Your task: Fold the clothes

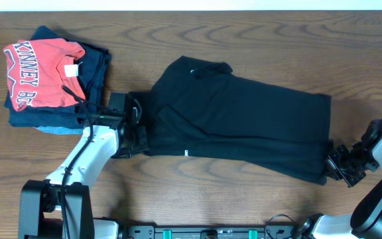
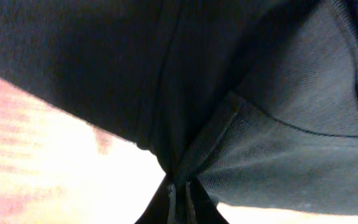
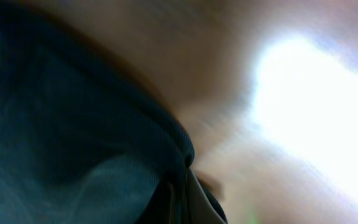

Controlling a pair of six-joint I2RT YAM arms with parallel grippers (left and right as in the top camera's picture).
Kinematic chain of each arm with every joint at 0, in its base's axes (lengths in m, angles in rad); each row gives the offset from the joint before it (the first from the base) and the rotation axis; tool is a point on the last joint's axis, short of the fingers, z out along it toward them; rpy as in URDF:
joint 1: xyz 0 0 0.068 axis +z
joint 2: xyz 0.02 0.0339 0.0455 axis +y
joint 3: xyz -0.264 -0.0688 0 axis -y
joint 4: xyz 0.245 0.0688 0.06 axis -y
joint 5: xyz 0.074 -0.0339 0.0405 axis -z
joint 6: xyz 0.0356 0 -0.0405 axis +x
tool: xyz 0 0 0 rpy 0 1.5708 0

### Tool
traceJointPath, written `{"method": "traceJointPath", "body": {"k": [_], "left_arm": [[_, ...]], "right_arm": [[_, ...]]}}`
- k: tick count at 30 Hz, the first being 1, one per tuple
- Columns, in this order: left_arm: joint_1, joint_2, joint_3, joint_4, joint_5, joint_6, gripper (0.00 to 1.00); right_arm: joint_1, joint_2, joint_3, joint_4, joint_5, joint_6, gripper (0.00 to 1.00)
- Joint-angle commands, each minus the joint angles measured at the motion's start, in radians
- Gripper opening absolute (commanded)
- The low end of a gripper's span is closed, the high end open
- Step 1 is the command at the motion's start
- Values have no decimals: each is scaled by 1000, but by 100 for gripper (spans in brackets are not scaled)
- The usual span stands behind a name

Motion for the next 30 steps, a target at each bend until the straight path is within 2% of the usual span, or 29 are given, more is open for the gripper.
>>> {"method": "traceJointPath", "body": {"k": [1,2,4,5,6,7,10,16,20,24,30], "left_arm": [[-2,-6,-4,-42,-54,7,6],[-2,-6,-4,-52,-55,11,6],[-2,-9,-3,-69,-54,10,6],[-2,-11,0,-77,-53,10,10],[-2,-13,4,-83,-48,10,29],[-2,-18,12,-92,-35,10,41],[-2,-35,50,-122,8,20,49],[-11,-85,123,-92,161,22,60],[-51,-67,108,8,148,32,61],[-77,12,100,106,53,33,65],[-76,133,100,255,51,51,65]], "right_arm": [[-4,7,92,-76,137,28,1],[-4,7,110,-103,149,36,2],[-4,7,139,-134,149,42,16],[-4,7,147,-136,146,42,20],[-4,7,154,-136,145,42,24],[-4,7,160,-136,145,42,29],[-4,7,169,-134,131,42,35],[-4,7,183,-71,-67,-34,35],[5,7,183,-46,-121,-39,35],[19,7,183,-30,-136,-57,36],[23,7,183,-28,-151,-64,35]]}}
